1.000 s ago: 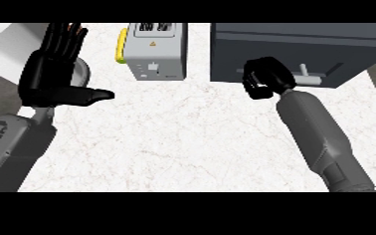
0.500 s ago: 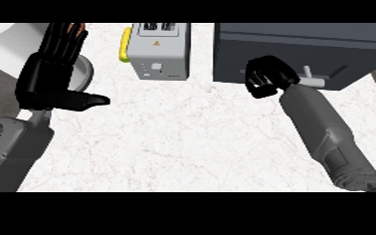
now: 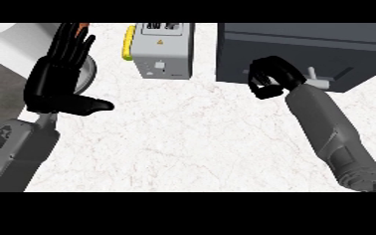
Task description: Pick up the cup, place it into the drawer and close the drawer
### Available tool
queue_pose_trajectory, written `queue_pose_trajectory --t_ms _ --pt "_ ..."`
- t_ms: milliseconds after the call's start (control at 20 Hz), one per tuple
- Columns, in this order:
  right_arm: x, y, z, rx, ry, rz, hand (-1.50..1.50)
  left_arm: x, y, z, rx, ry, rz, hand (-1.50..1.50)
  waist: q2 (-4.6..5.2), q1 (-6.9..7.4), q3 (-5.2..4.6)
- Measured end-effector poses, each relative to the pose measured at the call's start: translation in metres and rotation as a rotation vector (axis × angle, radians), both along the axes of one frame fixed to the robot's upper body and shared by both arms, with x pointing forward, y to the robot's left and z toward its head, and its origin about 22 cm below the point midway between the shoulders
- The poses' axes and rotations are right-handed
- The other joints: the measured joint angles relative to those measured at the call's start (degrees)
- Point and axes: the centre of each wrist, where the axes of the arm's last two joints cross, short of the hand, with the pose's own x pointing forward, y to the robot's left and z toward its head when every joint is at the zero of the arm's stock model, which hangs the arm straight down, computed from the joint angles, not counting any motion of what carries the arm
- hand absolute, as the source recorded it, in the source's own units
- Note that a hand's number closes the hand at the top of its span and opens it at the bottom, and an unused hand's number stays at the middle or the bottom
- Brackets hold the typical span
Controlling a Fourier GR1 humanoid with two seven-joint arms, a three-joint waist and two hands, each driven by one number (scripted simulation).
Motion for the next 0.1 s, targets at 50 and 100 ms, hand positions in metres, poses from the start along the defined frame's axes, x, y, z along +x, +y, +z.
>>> queue_pose_trajectory --t_ms 50,100 --pt "-0.0003 -0.0009 -0.0004 0.006 -0.006 0.004 1.50 -0.0002 -0.0002 -0.0020 -0.001 0.001 -0.003 -1.50 0.07 0.04 -0.02" --pt "0.0001 -0.0014 0.0000 0.014 -0.002 0.007 1.50 -0.0002 0.0003 -0.0037 0.002 0.004 -0.001 -1.50 0.11 0.03 0.01"
